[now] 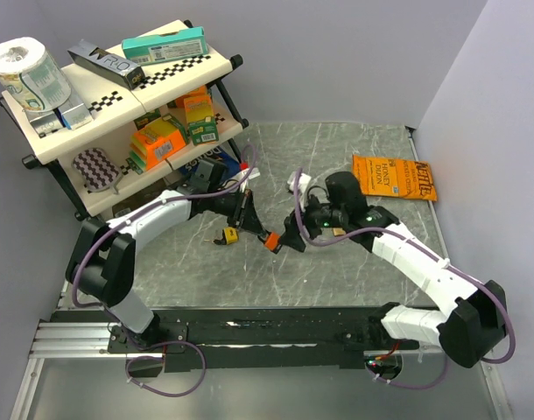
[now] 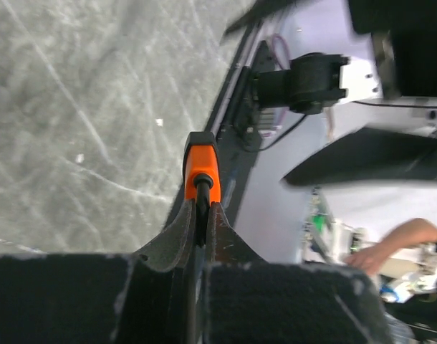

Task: Lock with the key
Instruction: Place the key at the center of the board, then place the lock at the center of the board, then pick up the lock from the center of the board, then lock the lock.

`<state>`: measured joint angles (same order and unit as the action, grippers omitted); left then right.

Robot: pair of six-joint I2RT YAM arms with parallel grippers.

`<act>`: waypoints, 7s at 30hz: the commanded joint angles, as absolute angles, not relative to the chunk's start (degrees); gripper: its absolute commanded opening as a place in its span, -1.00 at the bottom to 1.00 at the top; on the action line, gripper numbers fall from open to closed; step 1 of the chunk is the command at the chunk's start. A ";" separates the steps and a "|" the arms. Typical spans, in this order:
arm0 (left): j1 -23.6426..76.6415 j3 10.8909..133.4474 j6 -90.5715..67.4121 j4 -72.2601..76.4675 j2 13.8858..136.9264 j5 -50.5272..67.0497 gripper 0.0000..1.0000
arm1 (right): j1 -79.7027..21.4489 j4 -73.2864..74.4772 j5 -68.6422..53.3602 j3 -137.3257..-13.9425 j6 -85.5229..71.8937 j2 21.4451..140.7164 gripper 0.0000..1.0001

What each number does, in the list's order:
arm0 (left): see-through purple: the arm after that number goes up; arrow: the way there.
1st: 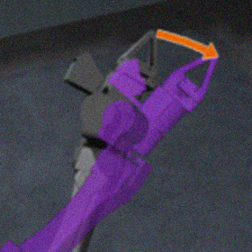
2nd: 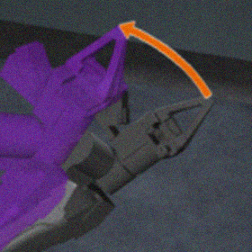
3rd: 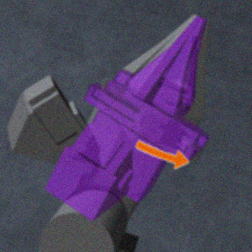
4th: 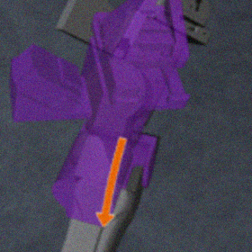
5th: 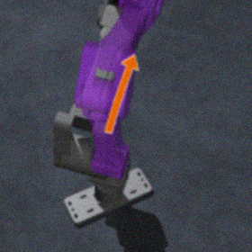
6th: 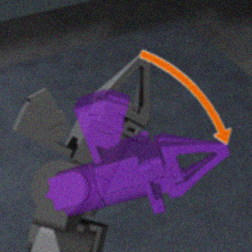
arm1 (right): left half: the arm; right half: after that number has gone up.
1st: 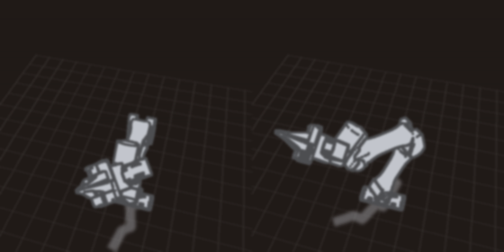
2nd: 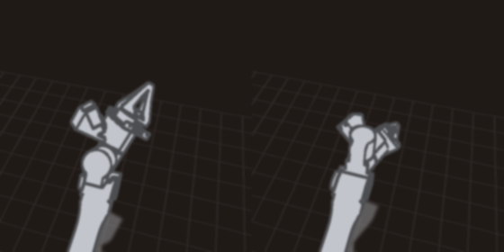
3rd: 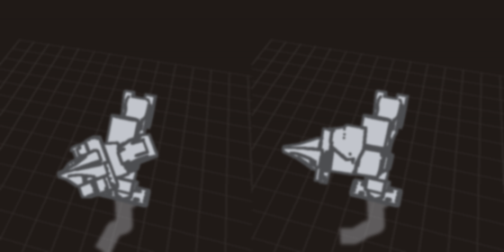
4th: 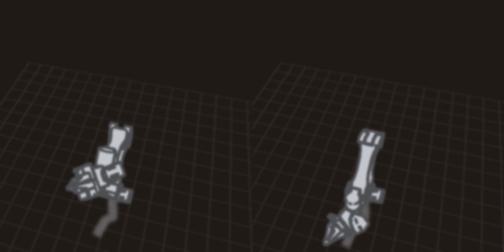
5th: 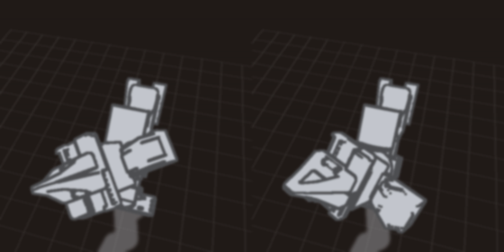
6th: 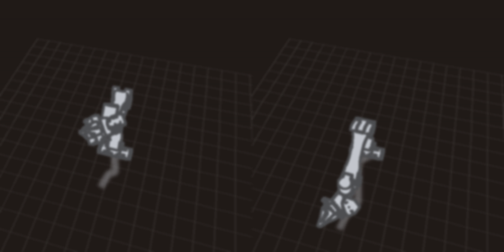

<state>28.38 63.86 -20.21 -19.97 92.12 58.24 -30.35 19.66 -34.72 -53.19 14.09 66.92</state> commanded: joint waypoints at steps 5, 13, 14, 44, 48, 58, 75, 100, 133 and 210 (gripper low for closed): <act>28.65 64.69 -28.92 -14.33 93.51 65.04 -0.98 | -36.91 21.10 -29.62 -55.46 18.37 69.87 0.91; 28.48 63.19 -31.90 -11.60 93.69 66.18 -0.98 | -40.51 20.39 -25.93 -55.46 19.60 72.25 0.84; 28.48 63.28 -31.99 -11.60 93.69 66.09 -0.98 | -40.87 20.13 -25.06 -55.46 19.43 72.25 0.83; 28.30 60.56 -32.88 -8.26 92.46 65.39 -0.47 | -41.92 16.70 -20.83 -55.90 16.09 73.83 -0.53; 26.81 57.84 -33.40 -6.07 88.96 62.58 -0.05 | -40.61 16.70 -20.48 -55.72 13.98 73.92 -0.97; 21.18 54.32 -19.09 -12.47 72.27 50.11 0.80 | -29.55 20.30 -21.80 -57.83 3.79 76.63 -1.00; 21.09 48.51 -11.60 -10.71 49.48 17.83 0.93 | -30.14 28.65 -2.64 -69.69 -21.09 95.27 -1.00; 20.30 48.34 -15.56 -13.45 51.77 21.62 0.93 | -32.26 32.17 2.19 -73.39 -29.18 107.49 -0.50; 19.86 64.51 29.68 -43.33 75.67 29.54 0.96 | -26.03 22.34 -21.86 -70.23 -4.57 79.55 1.00; 33.31 81.91 -62.66 -24.17 87.71 5.19 -0.95 | -24.87 11.07 -34.81 -63.36 -19.51 76.64 0.99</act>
